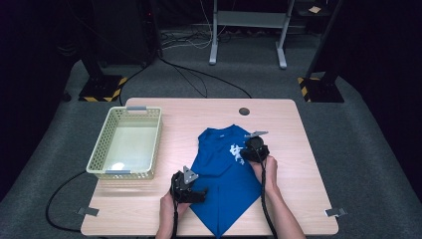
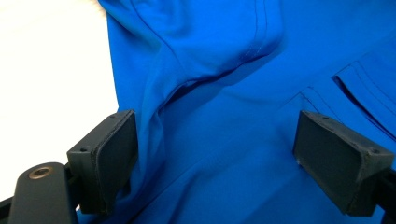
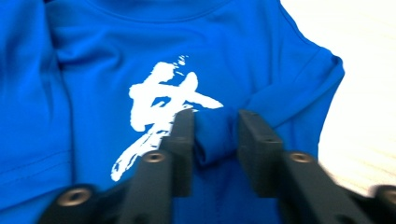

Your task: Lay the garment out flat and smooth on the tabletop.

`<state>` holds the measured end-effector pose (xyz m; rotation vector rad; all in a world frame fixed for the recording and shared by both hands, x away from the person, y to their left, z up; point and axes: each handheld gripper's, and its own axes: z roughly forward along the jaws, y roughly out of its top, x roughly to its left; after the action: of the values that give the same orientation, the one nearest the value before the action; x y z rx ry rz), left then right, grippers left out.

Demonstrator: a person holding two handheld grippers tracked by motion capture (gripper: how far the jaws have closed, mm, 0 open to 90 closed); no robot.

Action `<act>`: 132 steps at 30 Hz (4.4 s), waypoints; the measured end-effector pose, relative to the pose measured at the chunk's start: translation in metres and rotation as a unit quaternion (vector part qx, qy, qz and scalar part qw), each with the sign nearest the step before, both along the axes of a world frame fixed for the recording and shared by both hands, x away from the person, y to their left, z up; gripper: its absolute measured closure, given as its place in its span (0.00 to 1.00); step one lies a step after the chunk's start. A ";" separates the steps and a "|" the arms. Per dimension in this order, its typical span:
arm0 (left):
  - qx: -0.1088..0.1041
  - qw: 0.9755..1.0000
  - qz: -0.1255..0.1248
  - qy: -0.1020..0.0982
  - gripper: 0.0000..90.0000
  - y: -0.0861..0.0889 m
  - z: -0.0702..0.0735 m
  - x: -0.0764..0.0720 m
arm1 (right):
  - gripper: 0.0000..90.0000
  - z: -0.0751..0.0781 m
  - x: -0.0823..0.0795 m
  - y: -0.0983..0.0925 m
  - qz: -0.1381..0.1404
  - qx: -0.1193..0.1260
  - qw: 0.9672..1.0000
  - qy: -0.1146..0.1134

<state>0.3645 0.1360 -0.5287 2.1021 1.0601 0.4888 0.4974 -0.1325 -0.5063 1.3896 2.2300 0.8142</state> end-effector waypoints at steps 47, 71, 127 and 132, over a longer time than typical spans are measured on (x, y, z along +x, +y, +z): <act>0.000 1.000 0.000 0.000 0.15 0.000 0.000 0.000 | 0.96 0.039 -0.004 -0.056 -0.019 0.005 0.999 -0.050; 0.000 1.000 0.000 0.000 0.15 0.000 0.000 0.000 | 0.76 0.019 -0.009 -0.128 -0.099 0.015 0.995 -0.021; 0.002 1.000 -0.003 -0.001 0.16 -0.010 0.000 -0.005 | 0.26 0.000 0.012 -0.131 -0.160 -0.019 0.987 0.025; 0.002 1.000 0.007 -0.002 0.16 -0.018 0.000 -0.007 | 0.22 0.005 0.015 -0.131 -0.161 -0.018 0.987 0.017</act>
<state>0.3575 0.1176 -0.5286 2.0976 1.0732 0.5021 0.5125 -0.2636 -0.5014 1.6979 1.9586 0.6397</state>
